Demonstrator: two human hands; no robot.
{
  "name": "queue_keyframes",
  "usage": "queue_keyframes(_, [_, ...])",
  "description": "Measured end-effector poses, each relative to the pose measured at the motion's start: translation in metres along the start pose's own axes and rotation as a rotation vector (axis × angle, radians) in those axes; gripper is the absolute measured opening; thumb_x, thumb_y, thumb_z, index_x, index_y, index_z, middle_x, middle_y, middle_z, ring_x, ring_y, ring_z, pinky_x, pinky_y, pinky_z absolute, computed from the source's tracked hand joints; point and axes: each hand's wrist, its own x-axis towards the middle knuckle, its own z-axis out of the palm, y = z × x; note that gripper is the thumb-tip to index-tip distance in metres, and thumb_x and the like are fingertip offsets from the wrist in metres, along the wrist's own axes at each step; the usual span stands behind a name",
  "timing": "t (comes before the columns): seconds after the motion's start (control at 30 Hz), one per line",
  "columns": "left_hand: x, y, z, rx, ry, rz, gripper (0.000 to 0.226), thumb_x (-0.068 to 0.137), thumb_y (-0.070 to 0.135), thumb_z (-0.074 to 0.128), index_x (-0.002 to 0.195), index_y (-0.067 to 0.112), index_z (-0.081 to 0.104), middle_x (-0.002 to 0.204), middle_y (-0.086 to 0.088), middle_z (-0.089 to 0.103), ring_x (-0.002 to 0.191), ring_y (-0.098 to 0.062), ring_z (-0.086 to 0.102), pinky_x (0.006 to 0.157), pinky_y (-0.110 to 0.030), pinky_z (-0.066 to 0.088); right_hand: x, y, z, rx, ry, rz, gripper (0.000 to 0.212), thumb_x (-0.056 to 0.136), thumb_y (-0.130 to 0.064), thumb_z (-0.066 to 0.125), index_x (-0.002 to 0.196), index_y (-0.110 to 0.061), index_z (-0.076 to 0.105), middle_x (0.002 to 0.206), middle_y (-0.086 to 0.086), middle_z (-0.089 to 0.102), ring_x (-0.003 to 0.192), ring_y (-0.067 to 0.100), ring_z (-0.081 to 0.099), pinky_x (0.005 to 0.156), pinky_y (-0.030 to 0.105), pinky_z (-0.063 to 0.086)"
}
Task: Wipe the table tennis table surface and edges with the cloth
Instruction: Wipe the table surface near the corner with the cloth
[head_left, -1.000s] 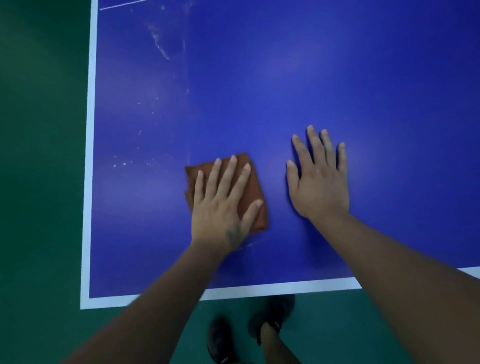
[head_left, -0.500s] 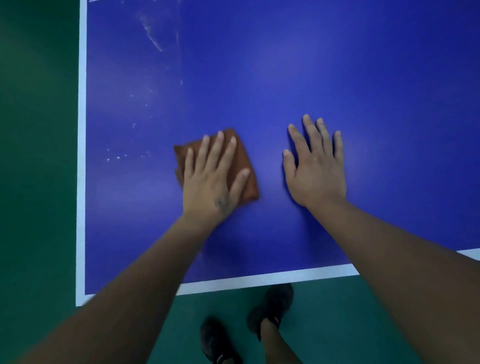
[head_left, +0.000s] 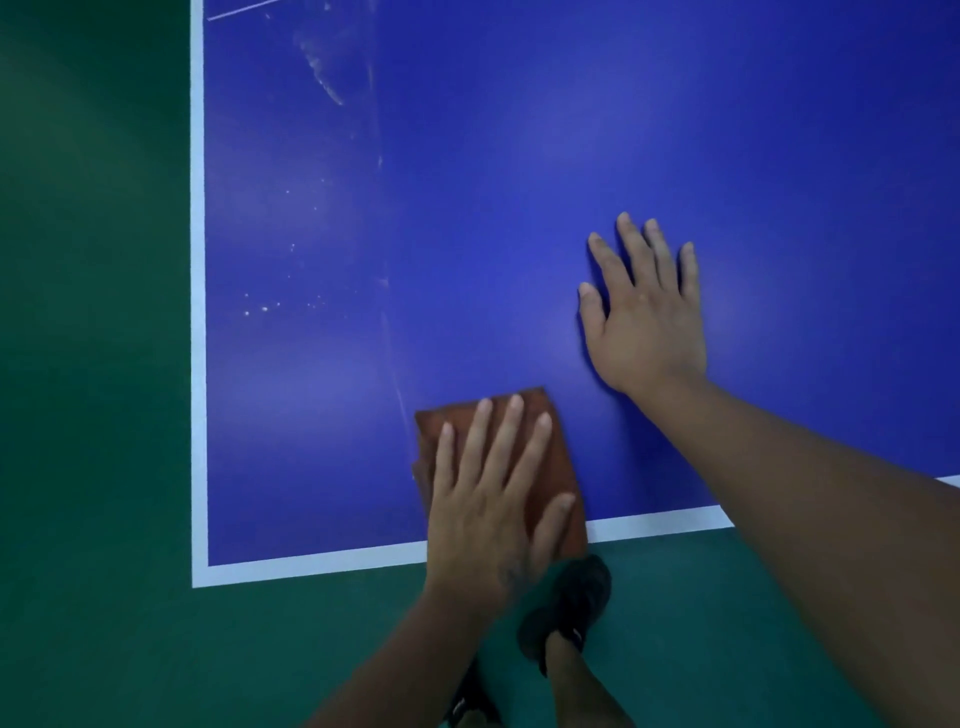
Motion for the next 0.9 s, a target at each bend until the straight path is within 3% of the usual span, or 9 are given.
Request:
queue_keyframes(0.23, [-0.002, -0.001, 0.001, -0.046, -0.006, -0.005, 0.073, 0.108, 0.066, 0.037, 0.171, 0.032, 0.023, 0.18, 0.006, 0.015, 0.167, -0.022, 0.01, 0.133, -0.057, 0.014, 0.0, -0.001, 0.001, 0.03, 0.03, -0.007, 0.059, 0.109, -0.047, 0.028, 0.164, -0.025, 0.03, 0.174, 0.001, 0.016, 0.162, 0.023, 0.008, 0.13, 0.054, 0.005])
queue_keyframes(0.43, [0.091, -0.033, -0.006, -0.051, 0.06, -0.107, 0.07, 0.109, 0.061, 0.038, 0.169, 0.026, 0.032, 0.178, 0.001, 0.023, 0.167, -0.024, 0.013, 0.133, -0.056, 0.011, 0.0, -0.003, 0.0, 0.035, 0.054, -0.012, 0.058, 0.109, -0.045, 0.034, 0.163, -0.023, 0.033, 0.174, 0.002, 0.019, 0.162, 0.024, 0.011, 0.13, 0.054, 0.007])
queue_keyframes(0.63, [0.155, -0.051, -0.008, -0.061, 0.06, -0.099, 0.069, 0.11, 0.06, 0.03, 0.17, 0.026, 0.029, 0.179, 0.001, 0.02, 0.167, -0.024, 0.01, 0.134, -0.054, 0.004, 0.004, -0.007, 0.002, 0.067, 0.086, -0.001, 0.054, 0.109, -0.034, 0.044, 0.16, -0.017, 0.038, 0.173, 0.004, 0.021, 0.161, 0.026, 0.014, 0.13, 0.055, 0.008])
queue_keyframes(0.73, [0.186, -0.07, -0.01, -0.07, 0.057, -0.082, 0.068, 0.111, 0.059, 0.028, 0.171, 0.027, 0.027, 0.179, 0.001, 0.02, 0.167, -0.024, 0.009, 0.134, -0.053, 0.002, 0.012, -0.025, 0.002, 0.102, 0.111, 0.007, 0.051, 0.11, -0.029, 0.04, 0.158, -0.012, 0.04, 0.172, 0.005, 0.025, 0.161, 0.026, 0.017, 0.13, 0.053, 0.009])
queue_keyframes(0.9, [0.261, -0.12, -0.021, -0.078, 0.022, -0.109, 0.068, 0.111, 0.058, 0.028, 0.172, 0.027, 0.021, 0.18, 0.002, 0.015, 0.167, -0.025, 0.005, 0.134, -0.053, -0.002, 0.053, -0.065, 0.002, 0.166, -0.005, -0.018, 0.056, 0.11, -0.034, 0.04, 0.161, -0.012, 0.035, 0.173, 0.001, 0.021, 0.162, 0.02, 0.012, 0.132, 0.047, 0.007])
